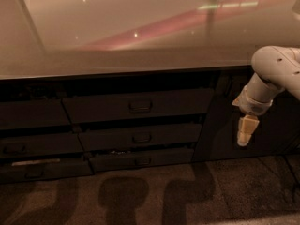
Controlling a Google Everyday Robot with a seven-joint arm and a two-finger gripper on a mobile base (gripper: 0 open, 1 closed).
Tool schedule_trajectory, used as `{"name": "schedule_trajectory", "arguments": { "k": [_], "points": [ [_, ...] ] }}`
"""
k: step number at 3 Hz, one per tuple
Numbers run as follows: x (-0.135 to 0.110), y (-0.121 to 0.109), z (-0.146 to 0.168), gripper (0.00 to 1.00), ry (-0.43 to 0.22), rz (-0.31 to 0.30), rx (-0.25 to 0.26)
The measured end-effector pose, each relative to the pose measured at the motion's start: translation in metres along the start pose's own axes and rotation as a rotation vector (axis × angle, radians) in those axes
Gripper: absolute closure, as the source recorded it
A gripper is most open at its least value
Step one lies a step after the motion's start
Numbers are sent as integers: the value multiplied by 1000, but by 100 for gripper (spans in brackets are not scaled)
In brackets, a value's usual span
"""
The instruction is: Open top drawer
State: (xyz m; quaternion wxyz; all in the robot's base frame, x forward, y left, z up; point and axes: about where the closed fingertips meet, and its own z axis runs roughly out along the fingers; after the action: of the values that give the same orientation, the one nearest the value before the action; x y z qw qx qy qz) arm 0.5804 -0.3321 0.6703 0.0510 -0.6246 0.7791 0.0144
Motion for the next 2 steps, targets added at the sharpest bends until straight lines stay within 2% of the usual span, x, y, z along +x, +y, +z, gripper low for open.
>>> {"name": "schedule_trajectory", "arguments": {
  "k": [1,2],
  "points": [
    [0,0,0,0,0,0,0],
    [-20,6,3,0,21,-26,20]
  ]
}}
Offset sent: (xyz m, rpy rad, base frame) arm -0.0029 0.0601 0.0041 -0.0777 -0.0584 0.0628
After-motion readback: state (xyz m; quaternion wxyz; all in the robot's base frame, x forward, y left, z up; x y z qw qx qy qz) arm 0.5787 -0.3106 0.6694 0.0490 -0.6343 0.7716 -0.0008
